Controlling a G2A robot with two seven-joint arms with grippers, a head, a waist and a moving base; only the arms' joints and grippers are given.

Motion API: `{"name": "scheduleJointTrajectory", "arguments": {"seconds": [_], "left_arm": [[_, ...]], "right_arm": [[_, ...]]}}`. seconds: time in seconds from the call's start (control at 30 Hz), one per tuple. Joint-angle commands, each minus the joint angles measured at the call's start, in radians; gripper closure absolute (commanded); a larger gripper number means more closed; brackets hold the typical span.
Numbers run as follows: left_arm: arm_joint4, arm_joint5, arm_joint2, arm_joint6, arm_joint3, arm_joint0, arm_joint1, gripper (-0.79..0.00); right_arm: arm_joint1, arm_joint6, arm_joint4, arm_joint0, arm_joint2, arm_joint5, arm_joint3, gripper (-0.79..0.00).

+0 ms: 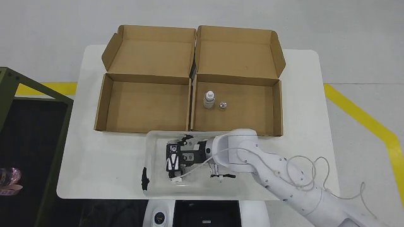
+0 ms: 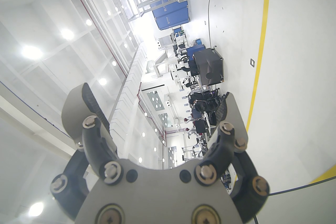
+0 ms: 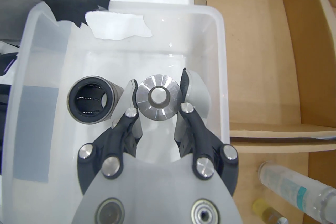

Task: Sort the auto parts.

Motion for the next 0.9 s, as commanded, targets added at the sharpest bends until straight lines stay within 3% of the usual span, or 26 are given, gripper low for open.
{"name": "scheduleJointTrajectory", "arguments": {"seconds": [0.0, 0.47, 0.87], "left_arm": [[0.0, 0.0, 0.0, 0.0, 0.0, 0.0, 0.0, -0.785], [0.0, 0.0, 0.0, 0.0, 0.0, 0.0, 0.0, -0.785], [0.0, 0.0, 0.0, 0.0, 0.0, 0.0, 0.0, -0.785]], "right_arm": [[0.007, -0.01, 0.009, -0.015, 0.026, -0.006, -0.03, 0.0], [0.043, -0.084, 0.103, -0.103, 0.169, -0.044, -0.202, 0.0], [0.044, -0.139, 0.182, -0.1, 0.217, -0.021, -0.18, 0.0]]}}
